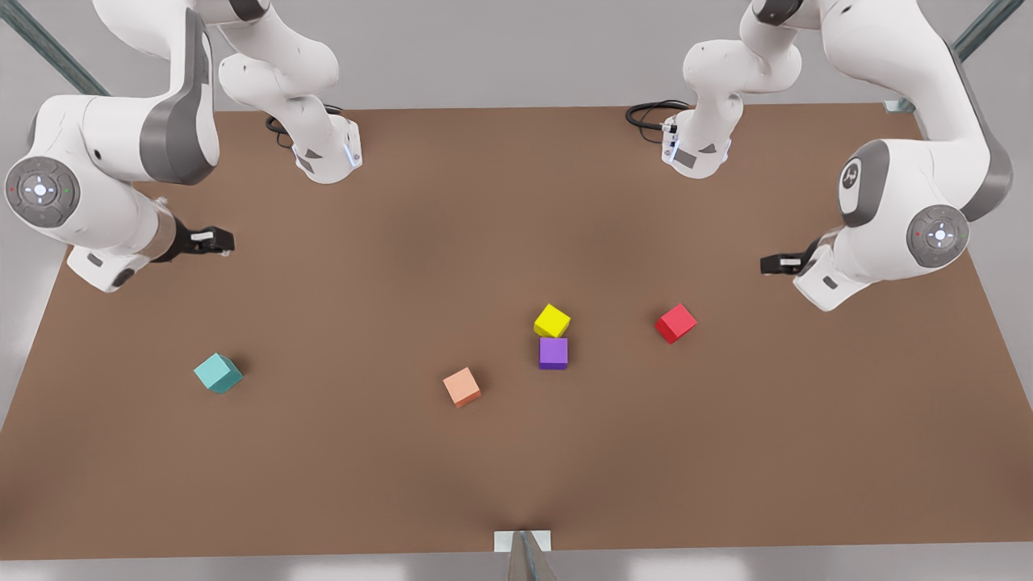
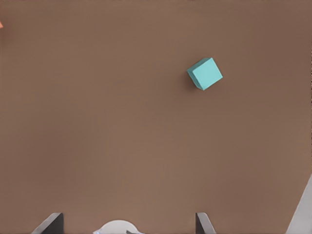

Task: Pick up red wooden cube and pass to hand red wooden cube and place in blue wooden cube

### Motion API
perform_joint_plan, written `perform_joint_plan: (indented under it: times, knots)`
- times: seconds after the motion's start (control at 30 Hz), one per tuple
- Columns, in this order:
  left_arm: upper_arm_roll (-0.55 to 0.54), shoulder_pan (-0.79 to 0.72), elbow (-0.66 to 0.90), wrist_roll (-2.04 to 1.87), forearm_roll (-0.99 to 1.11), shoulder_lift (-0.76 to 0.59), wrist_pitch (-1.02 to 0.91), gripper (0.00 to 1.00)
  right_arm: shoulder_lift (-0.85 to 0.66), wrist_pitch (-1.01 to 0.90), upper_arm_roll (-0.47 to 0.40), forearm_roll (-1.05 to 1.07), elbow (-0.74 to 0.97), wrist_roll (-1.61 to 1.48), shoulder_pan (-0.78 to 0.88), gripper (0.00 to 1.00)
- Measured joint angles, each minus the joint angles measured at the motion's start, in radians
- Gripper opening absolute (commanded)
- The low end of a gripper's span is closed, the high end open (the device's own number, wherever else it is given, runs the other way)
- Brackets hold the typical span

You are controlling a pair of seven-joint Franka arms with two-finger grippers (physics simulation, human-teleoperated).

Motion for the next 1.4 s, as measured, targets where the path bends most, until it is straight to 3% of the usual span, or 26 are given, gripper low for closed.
perform_joint_plan:
  times: [0.13,0.27,0.43,0.73,1.4]
  knots:
    - [0.0,-0.006,-0.11,-0.023,-0.008,0.02,0.05,1.0,0.002,0.027,0.0,-0.002,0.0,-0.014,-0.002,1.0]
    - [0.0,-0.038,-0.432,-0.108,-0.079,0.038,0.291,1.0,0.018,0.04,-0.001,-0.003,0.023,-0.026,-0.002,1.0]
    - [0.001,-0.067,-0.614,-0.246,-0.158,0.062,0.593,1.0,0.094,0.039,-0.001,-0.013,0.11,-0.038,0.01,1.0]
    - [0.0,-0.098,-0.636,-0.471,-0.23,0.109,0.854,1.0,0.092,0.001,-0.001,-0.018,0.143,-0.053,0.013,1.0]
    - [-0.001,-0.133,-0.632,-0.715,-0.236,0.274,0.999,1.0,0.1,-0.042,-0.002,-0.021,0.138,-0.07,0.012,1.0]
